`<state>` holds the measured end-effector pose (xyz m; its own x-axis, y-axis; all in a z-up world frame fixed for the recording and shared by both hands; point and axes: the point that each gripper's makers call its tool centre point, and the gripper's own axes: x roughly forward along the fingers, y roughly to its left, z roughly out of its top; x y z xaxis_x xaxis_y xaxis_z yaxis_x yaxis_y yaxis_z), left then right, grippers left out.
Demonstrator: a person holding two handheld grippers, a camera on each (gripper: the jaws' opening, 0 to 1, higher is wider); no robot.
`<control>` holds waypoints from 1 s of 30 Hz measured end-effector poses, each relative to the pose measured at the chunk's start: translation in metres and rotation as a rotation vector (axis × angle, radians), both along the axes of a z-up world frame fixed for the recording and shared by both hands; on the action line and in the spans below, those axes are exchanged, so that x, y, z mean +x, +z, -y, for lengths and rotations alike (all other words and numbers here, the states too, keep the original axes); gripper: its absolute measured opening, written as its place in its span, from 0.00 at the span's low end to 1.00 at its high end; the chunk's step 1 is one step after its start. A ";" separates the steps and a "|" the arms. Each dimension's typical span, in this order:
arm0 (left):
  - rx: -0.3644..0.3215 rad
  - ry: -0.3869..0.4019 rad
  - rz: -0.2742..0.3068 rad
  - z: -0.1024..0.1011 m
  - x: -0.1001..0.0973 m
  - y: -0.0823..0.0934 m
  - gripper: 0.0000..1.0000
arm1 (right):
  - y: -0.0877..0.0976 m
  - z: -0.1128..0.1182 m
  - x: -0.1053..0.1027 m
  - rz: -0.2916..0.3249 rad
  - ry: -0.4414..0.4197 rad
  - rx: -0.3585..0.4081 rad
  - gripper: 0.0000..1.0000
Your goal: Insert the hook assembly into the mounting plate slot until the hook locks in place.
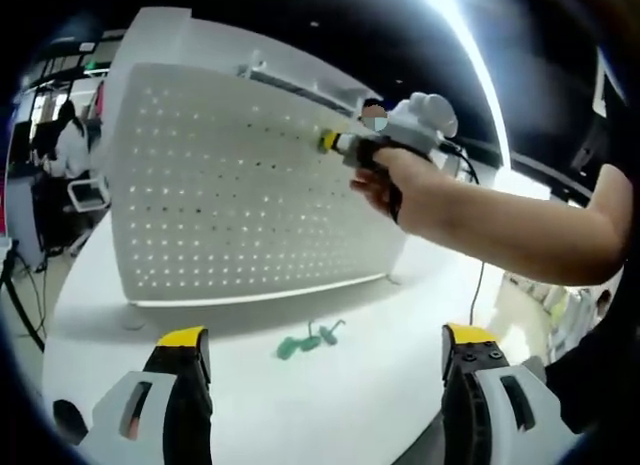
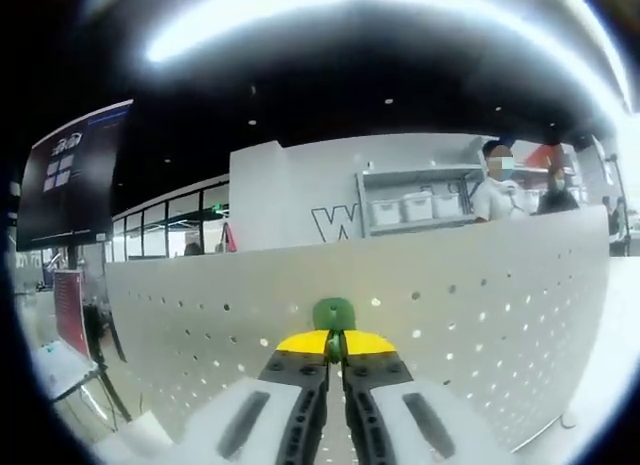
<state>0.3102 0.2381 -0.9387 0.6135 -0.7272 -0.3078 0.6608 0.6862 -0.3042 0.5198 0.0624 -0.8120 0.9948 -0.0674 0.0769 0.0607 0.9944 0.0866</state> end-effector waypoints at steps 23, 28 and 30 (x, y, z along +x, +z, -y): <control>0.024 0.019 -0.021 -0.008 -0.009 -0.009 0.99 | 0.033 0.004 -0.017 0.039 0.068 -0.016 0.15; 0.040 0.022 -0.033 -0.011 -0.013 -0.013 0.99 | 0.048 0.012 -0.028 0.074 0.094 -0.016 0.18; 0.039 0.019 -0.035 -0.011 -0.016 -0.014 0.99 | 0.051 0.017 -0.033 0.079 0.102 -0.031 0.19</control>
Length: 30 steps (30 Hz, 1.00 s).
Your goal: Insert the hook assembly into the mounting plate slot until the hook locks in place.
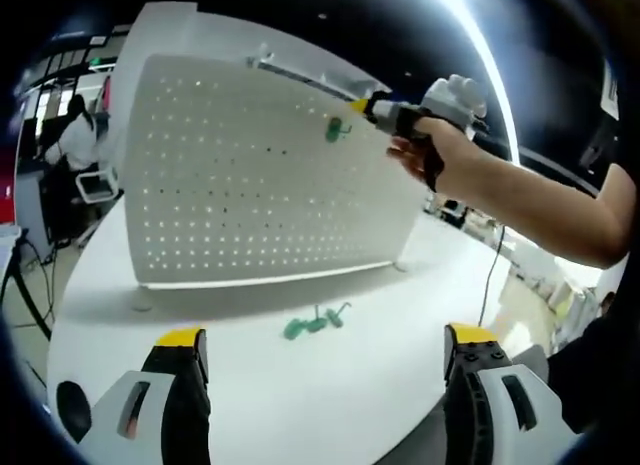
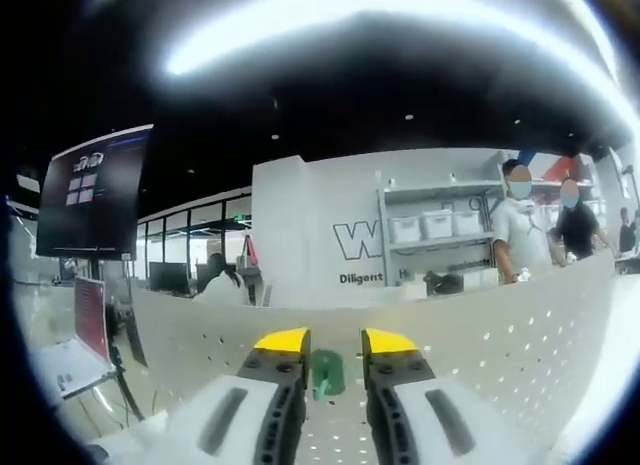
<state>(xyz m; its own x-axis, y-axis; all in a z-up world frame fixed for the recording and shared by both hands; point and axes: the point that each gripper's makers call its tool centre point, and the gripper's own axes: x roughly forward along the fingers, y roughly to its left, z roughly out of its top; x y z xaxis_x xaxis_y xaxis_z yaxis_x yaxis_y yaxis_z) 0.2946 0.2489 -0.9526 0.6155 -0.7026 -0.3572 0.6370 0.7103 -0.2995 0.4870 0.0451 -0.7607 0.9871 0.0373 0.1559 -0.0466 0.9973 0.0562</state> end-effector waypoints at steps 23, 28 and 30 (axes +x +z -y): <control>0.029 -0.016 -0.027 0.003 -0.018 -0.009 0.99 | -0.085 0.045 -0.095 -0.179 0.064 -0.085 0.23; 0.047 -0.023 -0.035 0.003 -0.022 -0.014 0.99 | -0.115 0.035 -0.120 -0.249 0.109 -0.116 0.23; 0.048 -0.024 -0.041 0.003 -0.024 -0.015 0.99 | -0.126 0.035 -0.129 -0.277 0.115 -0.132 0.23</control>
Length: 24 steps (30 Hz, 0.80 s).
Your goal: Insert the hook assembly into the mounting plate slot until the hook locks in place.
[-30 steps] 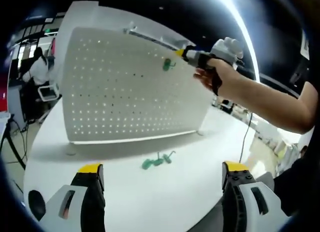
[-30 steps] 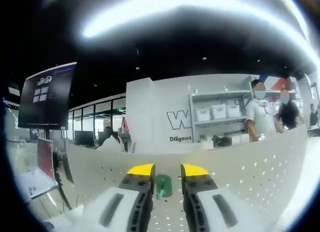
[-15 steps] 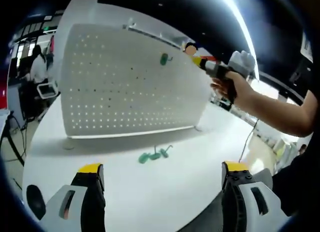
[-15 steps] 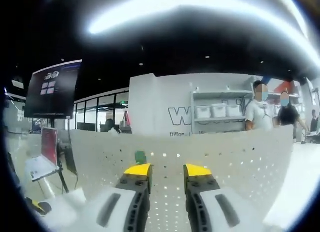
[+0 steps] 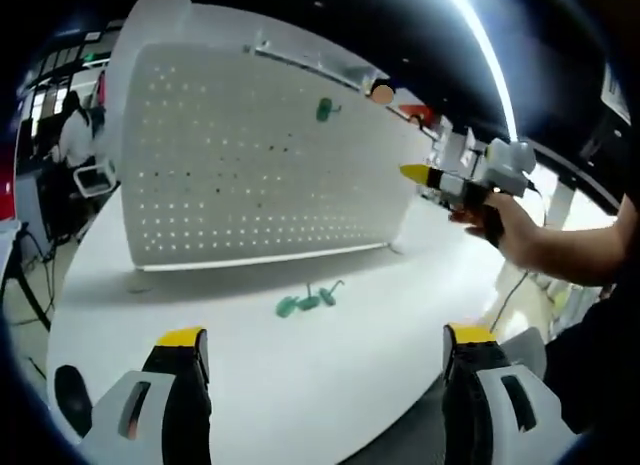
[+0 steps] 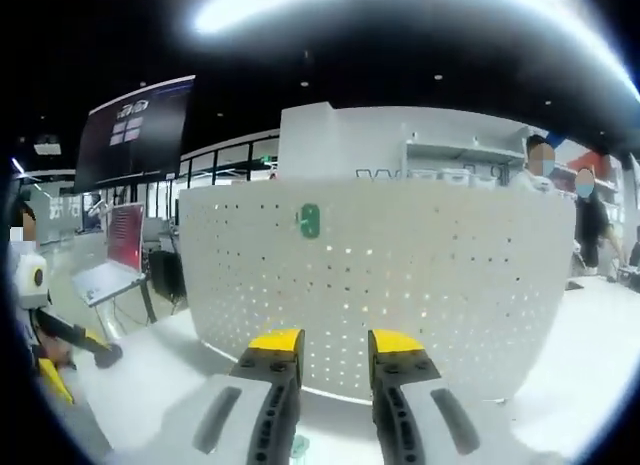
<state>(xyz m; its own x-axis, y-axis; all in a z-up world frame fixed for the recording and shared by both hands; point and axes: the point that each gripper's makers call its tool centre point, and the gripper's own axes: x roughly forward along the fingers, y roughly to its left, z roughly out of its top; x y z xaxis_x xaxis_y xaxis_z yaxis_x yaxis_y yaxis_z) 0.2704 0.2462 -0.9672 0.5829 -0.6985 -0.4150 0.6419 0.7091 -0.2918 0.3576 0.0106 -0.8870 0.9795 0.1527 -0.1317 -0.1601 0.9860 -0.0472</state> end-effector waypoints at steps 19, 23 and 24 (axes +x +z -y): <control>0.010 -0.003 -0.031 0.005 -0.010 -0.007 0.98 | -0.069 -0.024 -0.062 -0.180 0.072 -0.006 0.23; 0.019 -0.001 -0.041 0.004 -0.011 -0.010 0.98 | -0.078 -0.033 -0.070 -0.210 0.097 -0.001 0.23; 0.019 0.000 -0.044 0.004 -0.012 -0.011 0.98 | -0.081 -0.035 -0.072 -0.220 0.105 -0.001 0.23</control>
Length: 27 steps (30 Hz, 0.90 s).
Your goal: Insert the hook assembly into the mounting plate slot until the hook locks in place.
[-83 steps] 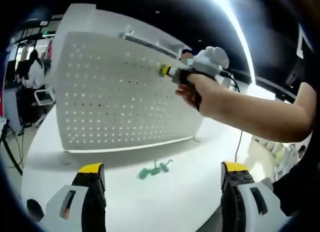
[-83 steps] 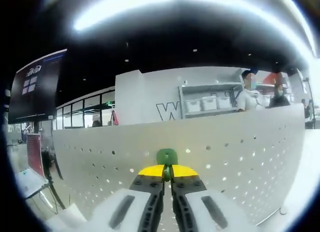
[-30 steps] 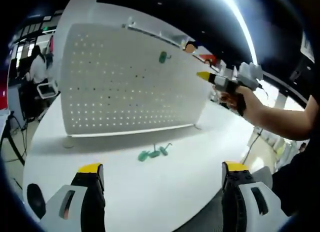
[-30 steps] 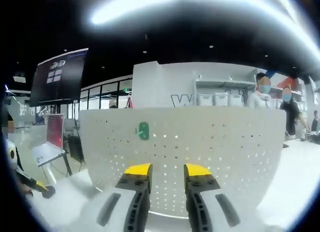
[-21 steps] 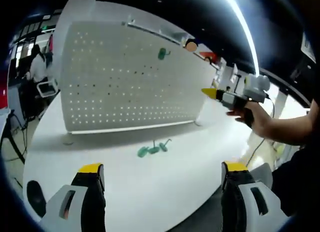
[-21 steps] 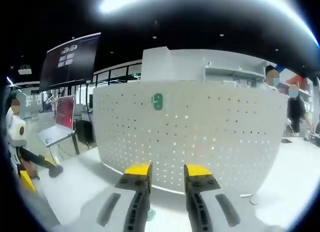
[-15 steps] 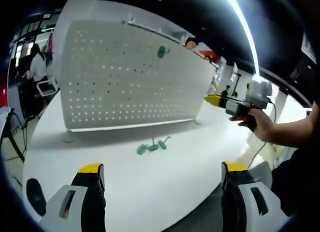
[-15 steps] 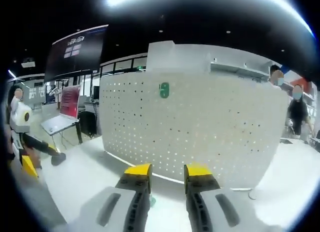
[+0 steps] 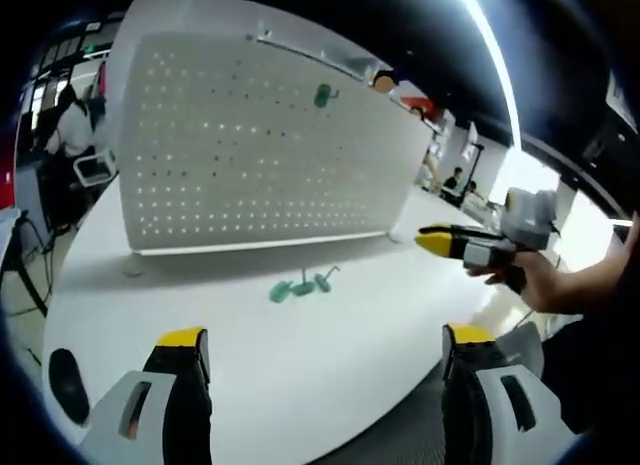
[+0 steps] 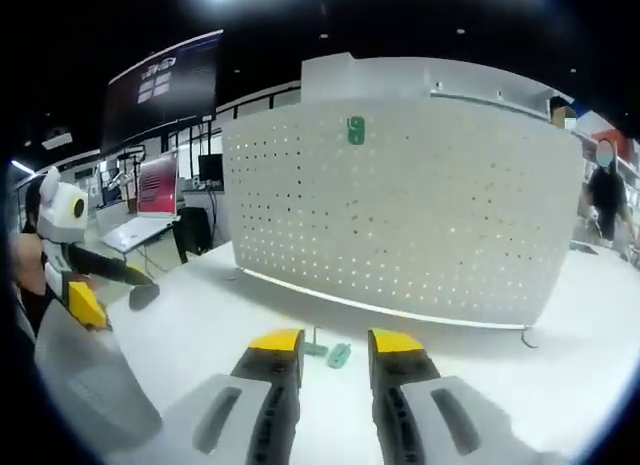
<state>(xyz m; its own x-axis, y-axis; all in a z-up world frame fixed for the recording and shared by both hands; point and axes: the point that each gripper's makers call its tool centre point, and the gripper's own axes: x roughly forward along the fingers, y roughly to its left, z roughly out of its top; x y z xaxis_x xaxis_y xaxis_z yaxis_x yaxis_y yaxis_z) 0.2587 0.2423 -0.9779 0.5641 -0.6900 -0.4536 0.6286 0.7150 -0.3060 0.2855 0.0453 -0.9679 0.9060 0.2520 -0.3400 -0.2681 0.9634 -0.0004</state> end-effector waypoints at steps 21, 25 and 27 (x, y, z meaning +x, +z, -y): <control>0.028 0.007 -0.098 -0.002 -0.003 -0.029 0.97 | -0.060 -0.046 0.022 -0.185 0.079 0.057 0.22; 0.029 0.009 -0.108 -0.003 0.003 -0.030 0.97 | -0.071 -0.056 0.038 -0.204 0.088 0.056 0.20; 0.029 0.008 -0.109 -0.004 0.005 -0.030 0.97 | -0.076 -0.059 0.045 -0.216 0.087 0.066 0.20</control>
